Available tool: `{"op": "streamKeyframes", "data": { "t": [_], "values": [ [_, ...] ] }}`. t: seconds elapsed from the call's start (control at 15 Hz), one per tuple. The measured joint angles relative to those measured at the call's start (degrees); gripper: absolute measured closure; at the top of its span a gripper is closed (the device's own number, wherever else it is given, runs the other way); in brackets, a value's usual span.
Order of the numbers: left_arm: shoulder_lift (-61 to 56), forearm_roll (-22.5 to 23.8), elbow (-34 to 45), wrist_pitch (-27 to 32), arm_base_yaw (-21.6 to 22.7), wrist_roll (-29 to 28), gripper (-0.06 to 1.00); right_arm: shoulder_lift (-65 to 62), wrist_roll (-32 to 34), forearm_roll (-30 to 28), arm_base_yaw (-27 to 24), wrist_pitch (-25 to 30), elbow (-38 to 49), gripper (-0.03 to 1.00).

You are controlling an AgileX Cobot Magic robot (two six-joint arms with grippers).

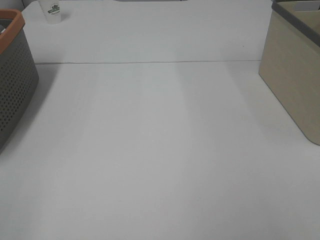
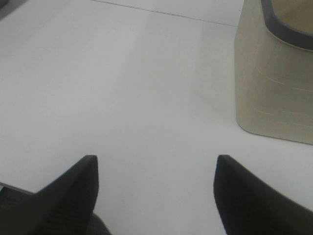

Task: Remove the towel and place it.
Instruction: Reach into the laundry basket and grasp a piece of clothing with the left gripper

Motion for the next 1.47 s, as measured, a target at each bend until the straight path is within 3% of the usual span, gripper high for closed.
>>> {"op": "streamKeyframes", "data": {
  "t": [1.47],
  "values": [
    [0.0, -1.0, 0.0, 0.0, 0.0, -1.0, 0.18, 0.0, 0.0, 0.0, 0.0, 0.0, 0.0, 0.30]
  ]
}}
